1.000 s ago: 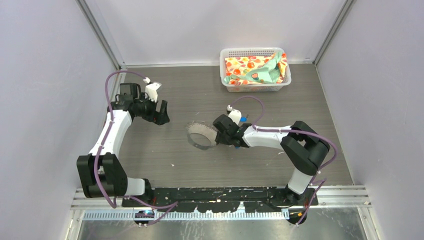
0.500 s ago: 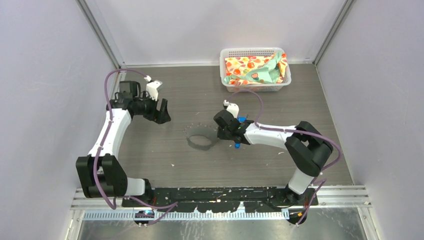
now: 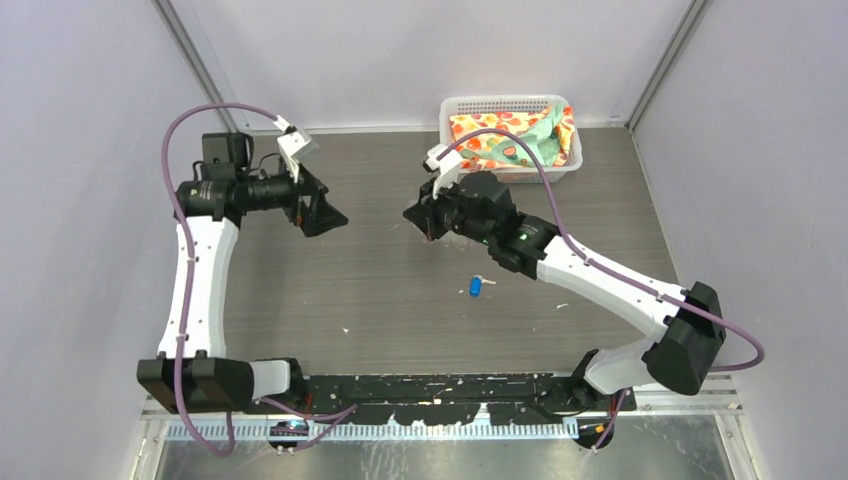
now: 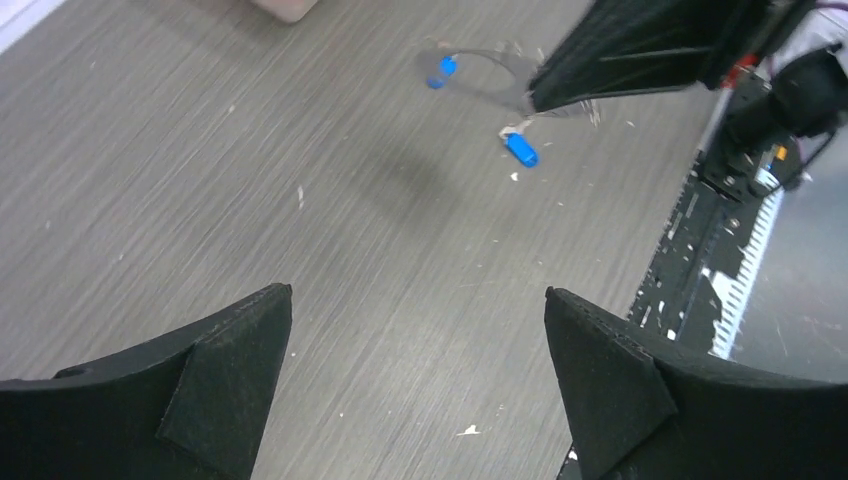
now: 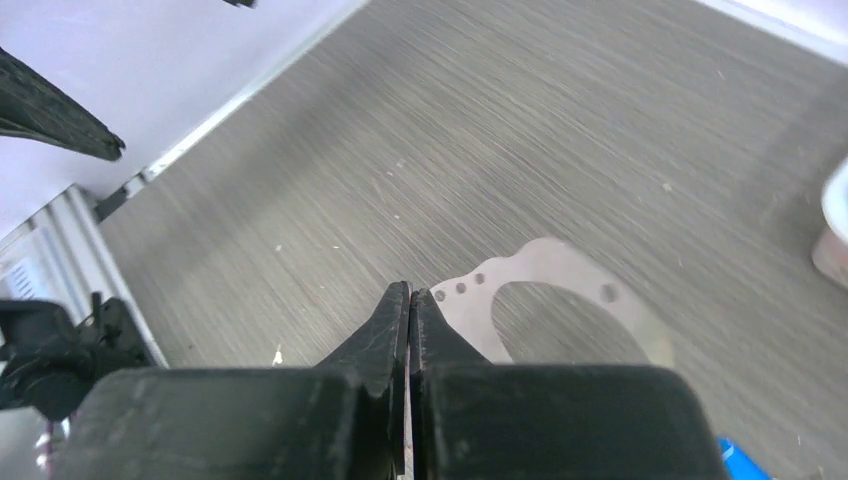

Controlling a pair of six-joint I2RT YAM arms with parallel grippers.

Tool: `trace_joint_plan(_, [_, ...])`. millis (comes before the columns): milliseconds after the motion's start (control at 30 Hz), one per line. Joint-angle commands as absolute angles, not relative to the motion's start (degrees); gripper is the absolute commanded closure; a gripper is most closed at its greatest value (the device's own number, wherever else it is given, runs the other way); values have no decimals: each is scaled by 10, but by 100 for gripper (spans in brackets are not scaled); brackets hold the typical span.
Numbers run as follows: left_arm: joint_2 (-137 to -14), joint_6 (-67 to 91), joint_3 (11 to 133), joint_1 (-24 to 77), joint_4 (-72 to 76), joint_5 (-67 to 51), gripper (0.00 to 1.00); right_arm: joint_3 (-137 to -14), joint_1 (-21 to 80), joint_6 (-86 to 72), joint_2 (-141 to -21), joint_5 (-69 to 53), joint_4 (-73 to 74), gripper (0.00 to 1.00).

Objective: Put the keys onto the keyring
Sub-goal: Pick up the keyring from the center of the board.

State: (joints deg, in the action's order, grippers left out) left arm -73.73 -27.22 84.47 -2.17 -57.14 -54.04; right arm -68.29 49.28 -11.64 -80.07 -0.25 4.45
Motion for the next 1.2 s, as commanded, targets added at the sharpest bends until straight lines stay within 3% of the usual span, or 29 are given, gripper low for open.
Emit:
trace_joint_plan(0, [-693, -336, 855, -5, -641, -633, 3, -716, 493, -49, -781, -127, 10, 99])
trace_joint_plan(100, [-654, -365, 814, 40, -633, -631, 8, -727, 493, -58, -777, -175, 14, 99])
trace_joint_plan(200, [-615, -383, 768, 86, -616, -619, 24, -735, 493, -82, -771, -220, 6, 99])
trace_joint_plan(300, [-590, -369, 742, 97, -612, -622, 32, -730, 493, -124, -760, -253, -34, 99])
trace_joint_plan(633, [-548, -287, 721, 97, -565, -641, 43, -698, 502, -224, -729, -335, -125, 99])
trace_joint_plan(1167, [-556, -327, 806, 97, -651, -698, 45, -685, 506, -209, -693, -349, -88, 99])
